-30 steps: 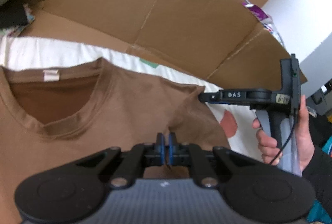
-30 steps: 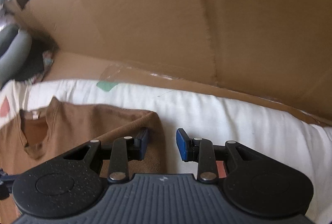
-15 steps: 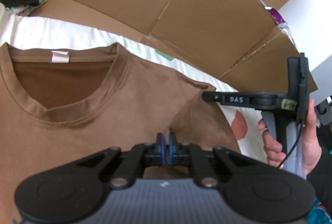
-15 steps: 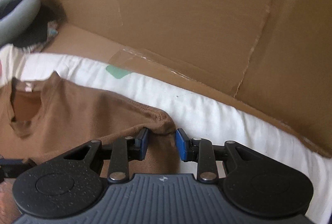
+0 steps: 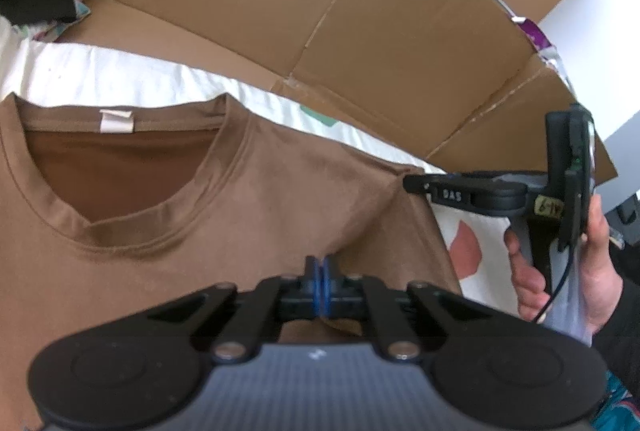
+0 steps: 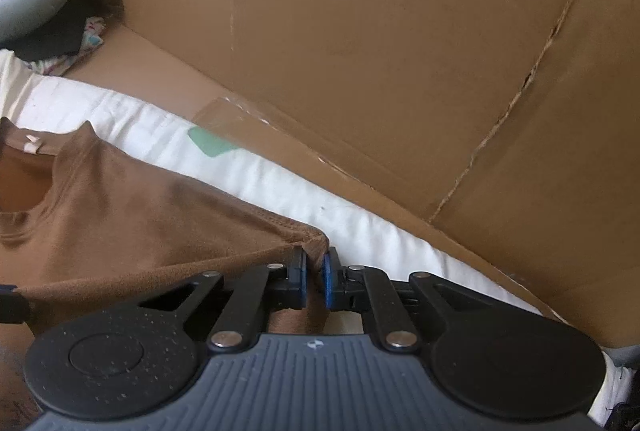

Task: Fold clothes

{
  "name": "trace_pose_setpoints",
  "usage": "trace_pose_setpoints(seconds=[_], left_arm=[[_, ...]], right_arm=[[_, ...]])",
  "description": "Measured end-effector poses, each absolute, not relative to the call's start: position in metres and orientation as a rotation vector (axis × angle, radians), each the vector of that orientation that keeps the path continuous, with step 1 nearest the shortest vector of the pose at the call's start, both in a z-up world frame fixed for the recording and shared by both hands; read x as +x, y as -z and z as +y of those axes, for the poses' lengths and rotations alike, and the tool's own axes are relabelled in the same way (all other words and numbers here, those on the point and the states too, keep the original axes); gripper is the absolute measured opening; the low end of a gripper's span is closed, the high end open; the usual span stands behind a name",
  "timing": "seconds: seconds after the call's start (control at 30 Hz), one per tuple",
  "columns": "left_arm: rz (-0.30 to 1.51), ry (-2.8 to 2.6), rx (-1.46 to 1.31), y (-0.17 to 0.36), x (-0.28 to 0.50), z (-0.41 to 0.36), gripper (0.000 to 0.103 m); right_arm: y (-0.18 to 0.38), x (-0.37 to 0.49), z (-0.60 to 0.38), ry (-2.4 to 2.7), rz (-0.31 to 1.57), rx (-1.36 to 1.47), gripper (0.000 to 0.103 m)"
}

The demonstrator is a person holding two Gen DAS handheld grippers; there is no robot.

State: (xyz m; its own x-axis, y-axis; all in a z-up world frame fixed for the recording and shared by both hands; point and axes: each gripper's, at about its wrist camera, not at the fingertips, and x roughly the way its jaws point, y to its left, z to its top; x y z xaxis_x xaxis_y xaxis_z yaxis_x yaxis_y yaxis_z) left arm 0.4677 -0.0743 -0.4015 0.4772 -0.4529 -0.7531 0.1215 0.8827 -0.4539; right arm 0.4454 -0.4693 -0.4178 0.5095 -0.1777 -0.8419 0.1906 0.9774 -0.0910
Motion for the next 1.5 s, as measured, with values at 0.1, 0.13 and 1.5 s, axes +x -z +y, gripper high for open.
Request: trace_pose_setpoints(seconds=[0.1, 0.13, 1.5], left_arm=[[1.028, 0.33, -0.374, 0.409, 0.475, -0.071, 0.002], [1.036, 0.316, -0.379, 0.413, 0.478, -0.069, 0.002], [1.215, 0.412, -0.405, 0.417, 0.404, -0.109, 0.049]], right_arm=[[0.426, 0.449, -0.467, 0.237, 1.031, -0.003, 0.011], [0.427, 0.45, -0.468, 0.244, 1.038, 0.001, 0.014], [0.361, 0.247, -0.459, 0.269, 0.941, 0.313, 0.039]])
